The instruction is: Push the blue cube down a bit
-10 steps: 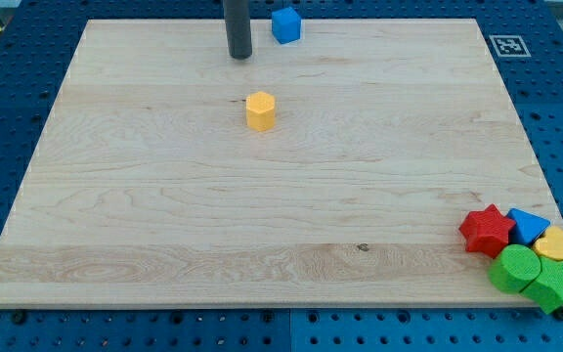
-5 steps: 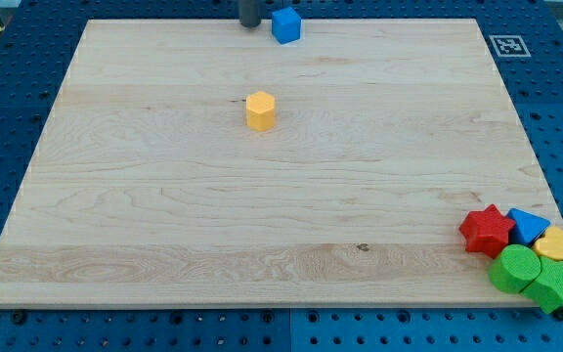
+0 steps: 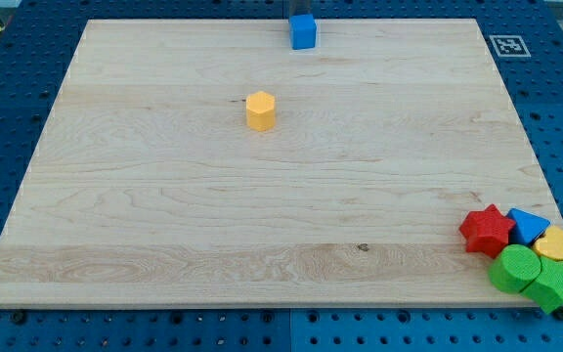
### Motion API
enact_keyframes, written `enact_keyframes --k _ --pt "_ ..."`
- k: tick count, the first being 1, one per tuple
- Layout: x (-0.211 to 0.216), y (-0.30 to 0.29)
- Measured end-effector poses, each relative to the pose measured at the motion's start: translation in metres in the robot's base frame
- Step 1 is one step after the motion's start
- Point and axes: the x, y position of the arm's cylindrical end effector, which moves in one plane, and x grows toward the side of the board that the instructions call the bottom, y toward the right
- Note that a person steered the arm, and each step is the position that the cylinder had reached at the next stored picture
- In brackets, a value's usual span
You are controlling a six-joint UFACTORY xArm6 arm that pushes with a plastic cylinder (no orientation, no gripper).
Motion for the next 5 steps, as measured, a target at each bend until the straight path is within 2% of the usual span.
enact_keyframes --k 5 --pt "0.095 -0.006"
